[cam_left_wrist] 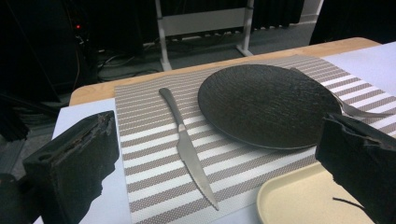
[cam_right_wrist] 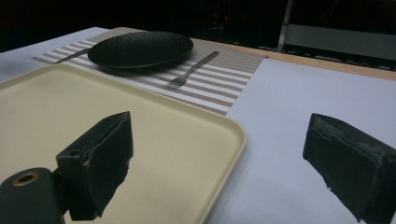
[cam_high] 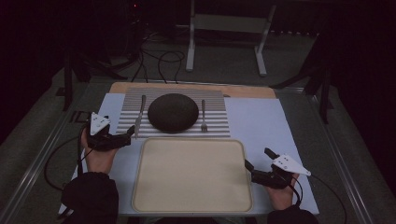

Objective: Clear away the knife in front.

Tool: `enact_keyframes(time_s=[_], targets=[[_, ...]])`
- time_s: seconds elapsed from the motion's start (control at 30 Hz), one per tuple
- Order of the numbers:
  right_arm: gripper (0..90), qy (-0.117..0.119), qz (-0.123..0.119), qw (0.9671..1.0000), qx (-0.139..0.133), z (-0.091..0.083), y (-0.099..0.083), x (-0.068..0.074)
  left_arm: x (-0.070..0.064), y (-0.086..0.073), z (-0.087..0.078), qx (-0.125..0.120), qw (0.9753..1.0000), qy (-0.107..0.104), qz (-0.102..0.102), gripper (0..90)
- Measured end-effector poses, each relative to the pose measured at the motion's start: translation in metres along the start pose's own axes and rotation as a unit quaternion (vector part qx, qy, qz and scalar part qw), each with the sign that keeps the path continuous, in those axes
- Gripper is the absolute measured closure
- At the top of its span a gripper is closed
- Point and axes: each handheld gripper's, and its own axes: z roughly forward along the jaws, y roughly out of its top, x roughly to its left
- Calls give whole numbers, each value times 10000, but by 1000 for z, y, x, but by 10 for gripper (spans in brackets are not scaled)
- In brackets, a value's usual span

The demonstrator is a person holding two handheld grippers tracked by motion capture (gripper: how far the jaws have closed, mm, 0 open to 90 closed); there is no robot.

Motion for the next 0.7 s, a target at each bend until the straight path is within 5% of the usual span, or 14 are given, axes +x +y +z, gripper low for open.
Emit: enact_keyframes(time_s=[0.7], targets=[[83,18,16,10000,16,1,0,0,3,14,26,228,9997,78,85,7]])
